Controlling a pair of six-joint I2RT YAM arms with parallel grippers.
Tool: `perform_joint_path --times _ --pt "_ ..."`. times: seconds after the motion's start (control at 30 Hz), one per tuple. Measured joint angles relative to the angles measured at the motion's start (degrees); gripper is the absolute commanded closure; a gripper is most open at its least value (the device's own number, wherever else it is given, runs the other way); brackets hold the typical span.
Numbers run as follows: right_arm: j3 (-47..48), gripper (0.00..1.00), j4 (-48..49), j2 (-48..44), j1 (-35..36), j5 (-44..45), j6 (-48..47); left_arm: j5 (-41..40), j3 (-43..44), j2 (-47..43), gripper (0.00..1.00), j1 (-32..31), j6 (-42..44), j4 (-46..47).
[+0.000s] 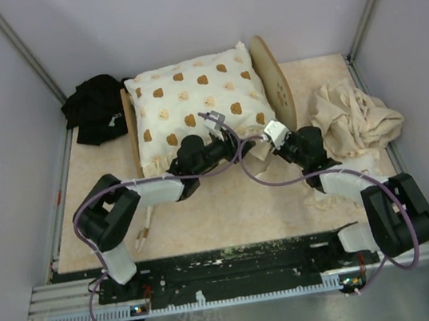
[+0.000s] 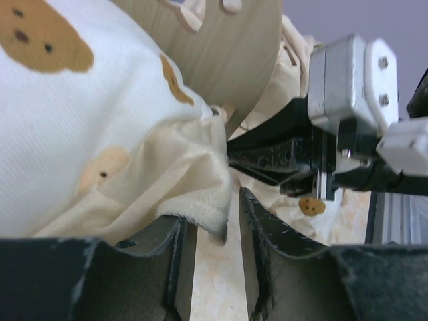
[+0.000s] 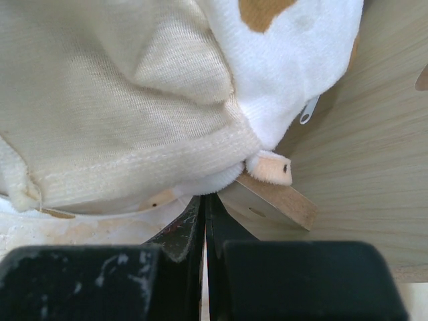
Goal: Set up the pet bed
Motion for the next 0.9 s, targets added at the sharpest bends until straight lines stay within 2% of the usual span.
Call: perform_joint_path --times 0.13,0.33,0.67,0.9 --pt "-0.5 1.0 1.6 0.0 -0.2 -1.3 -1.2 0.2 2.6 0.0 0.88 0.7 -0.8 -0.4" --pt "-1.1 1.0 4.6 0.0 -0.5 -2.6 -3.3 0.3 5.5 0.0 0.97 1.4 -1.3 -0.4" --pt "-1.7 1.0 5.4 -1.4 -0.7 -8.1 -11.2 0.3 10.2 2.6 0.96 3.3 -2.4 -1.1" --pt "-2.1 1.0 7.6 -0.9 -0.7 -9.7 -14.9 -0.4 10.5 3.2 0.79 4.0 -5.6 -1.5"
